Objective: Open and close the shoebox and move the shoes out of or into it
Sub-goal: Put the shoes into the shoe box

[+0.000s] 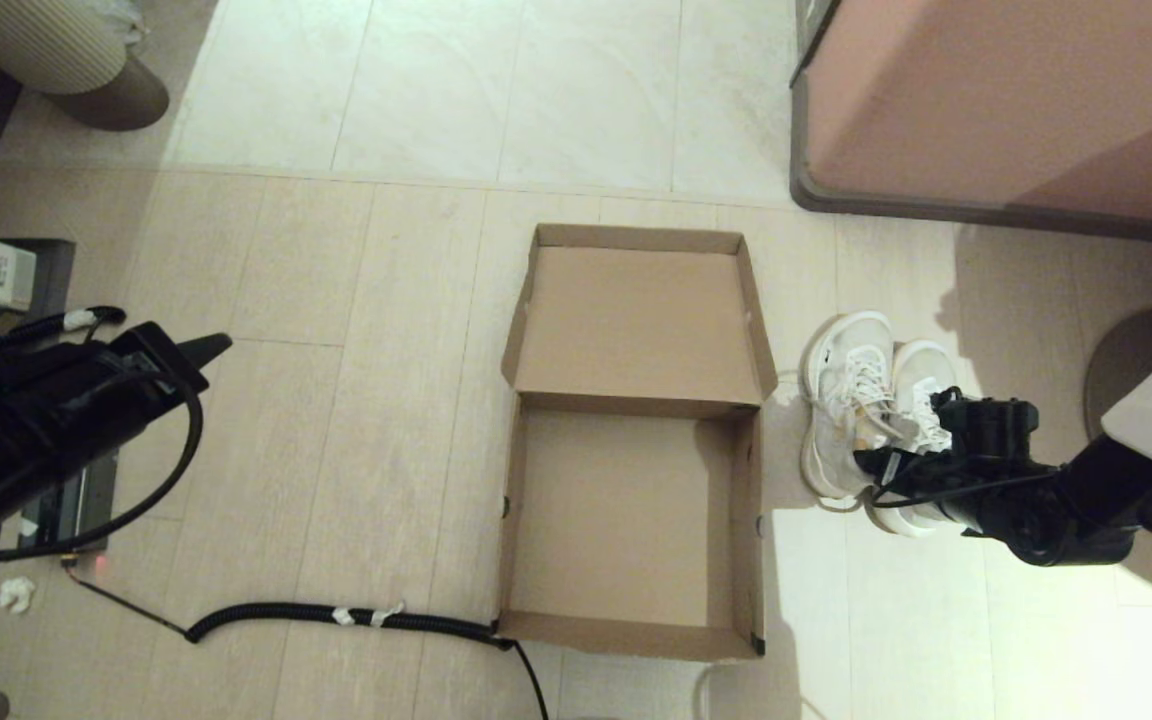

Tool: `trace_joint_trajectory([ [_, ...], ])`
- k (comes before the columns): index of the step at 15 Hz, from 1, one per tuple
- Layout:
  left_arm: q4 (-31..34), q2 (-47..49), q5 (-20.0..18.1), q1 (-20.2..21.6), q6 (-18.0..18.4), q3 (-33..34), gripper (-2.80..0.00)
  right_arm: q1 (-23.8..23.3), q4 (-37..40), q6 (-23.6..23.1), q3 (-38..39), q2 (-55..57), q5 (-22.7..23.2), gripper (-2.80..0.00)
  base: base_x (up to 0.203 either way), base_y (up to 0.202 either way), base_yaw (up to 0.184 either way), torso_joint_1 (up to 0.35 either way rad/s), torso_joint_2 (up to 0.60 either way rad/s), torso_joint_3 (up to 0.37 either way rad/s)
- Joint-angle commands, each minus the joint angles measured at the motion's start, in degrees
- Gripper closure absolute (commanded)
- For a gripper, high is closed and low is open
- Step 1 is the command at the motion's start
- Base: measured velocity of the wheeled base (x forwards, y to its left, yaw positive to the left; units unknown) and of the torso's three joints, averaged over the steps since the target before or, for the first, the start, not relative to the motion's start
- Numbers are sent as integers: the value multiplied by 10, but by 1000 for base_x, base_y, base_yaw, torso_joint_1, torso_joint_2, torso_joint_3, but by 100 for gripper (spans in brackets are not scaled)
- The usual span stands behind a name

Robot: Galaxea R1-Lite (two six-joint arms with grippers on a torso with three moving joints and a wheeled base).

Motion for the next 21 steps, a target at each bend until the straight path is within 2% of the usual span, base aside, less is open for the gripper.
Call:
trace_joint_trajectory([
  [1,-3,-7,0,4,-1,2,0,-1,-3,1,-14,30,0,-280,0,0,0,0,0,0],
  [7,-2,-17,0,7,1,2,0,-16,-4,0,-58,78,-2,-280,0,0,0,0,0,0],
  [8,-2,-17,0,7,1,4,0,-16,-15,-1,-62,85,-2,0,0,0,0,0,0,0],
  [13,5,-36,2,7,21,7,0,-16,-36,-6,-92,121,-5,0,0,0,0,0,0,0],
  [15,5,-41,2,7,22,13,0,-17,-32,-10,-78,107,-10,0,0,0,0,0,0,0],
  [18,10,-52,-3,7,24,-1,0,-32,12,-8,-15,4,-10,0,0,0,0,0,0,0],
  [21,11,-55,-19,6,34,-5,0,-62,75,-5,75,-139,25,0,0,0,0,0,0,0],
])
